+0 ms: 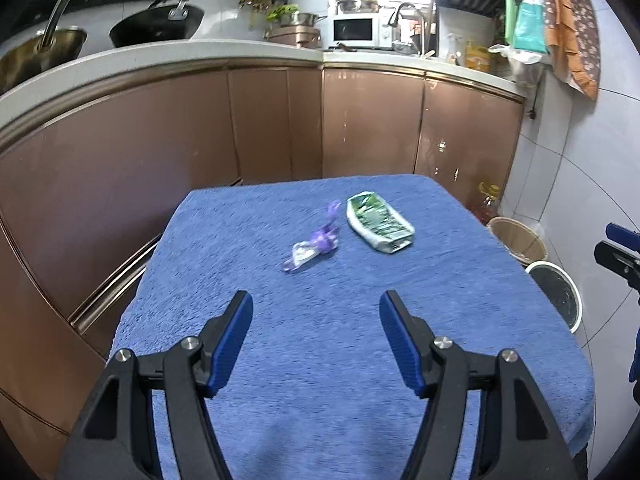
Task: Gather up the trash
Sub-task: 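Move both tools back over the table, then grasp the purple wrapper with the left tool while the right tool grasps the green carton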
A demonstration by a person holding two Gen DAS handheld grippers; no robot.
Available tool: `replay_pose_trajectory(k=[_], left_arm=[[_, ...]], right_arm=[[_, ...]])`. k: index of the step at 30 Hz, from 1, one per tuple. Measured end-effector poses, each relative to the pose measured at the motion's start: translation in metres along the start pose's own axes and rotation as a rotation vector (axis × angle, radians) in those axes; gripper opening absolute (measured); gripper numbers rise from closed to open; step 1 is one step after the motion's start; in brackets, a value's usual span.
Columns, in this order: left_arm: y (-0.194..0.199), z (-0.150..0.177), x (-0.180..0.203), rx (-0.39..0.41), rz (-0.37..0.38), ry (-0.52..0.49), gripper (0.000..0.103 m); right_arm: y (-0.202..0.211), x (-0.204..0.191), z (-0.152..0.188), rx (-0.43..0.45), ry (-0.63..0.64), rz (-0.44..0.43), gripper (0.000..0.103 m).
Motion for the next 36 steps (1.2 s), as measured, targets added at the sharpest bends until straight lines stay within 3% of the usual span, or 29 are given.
replay_pose_trajectory(k=[6, 17, 23, 36], left_arm=[[-0.027, -0.006, -0.020, -0.052, 0.024, -0.008, 0.064], [-0.108, -0.056, -0.002, -0.142, 0.107, -0.160, 0.064], [-0.160, -0.082, 0.005, -0.191, 0.118, -0.203, 0.063], [-0.207, -0.098, 0.010, -0.215, 0.114, -0.235, 0.061]], right_arm=[[-0.035, -0.012, -0.011, -0.051, 0.036, -0.087, 0.099], [-0.122, -0.018, -0.041, -0.178, 0.027, -0.282, 0.073], [-0.175, -0.031, -0.074, -0.229, 0.016, -0.419, 0.065], [-0.258, -0.034, -0.114, -0.339, -0.002, -0.518, 0.060]])
Point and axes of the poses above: each gripper's, at about its wrist camera, not at the fingertips, and y roughly against the way its jaws point, x to its right, z to its underside, the point moved 7 cm from there along -y, roughly the way its jaws point, and after that the axes turned 14 degrees about -x, right-handed, at the moved point
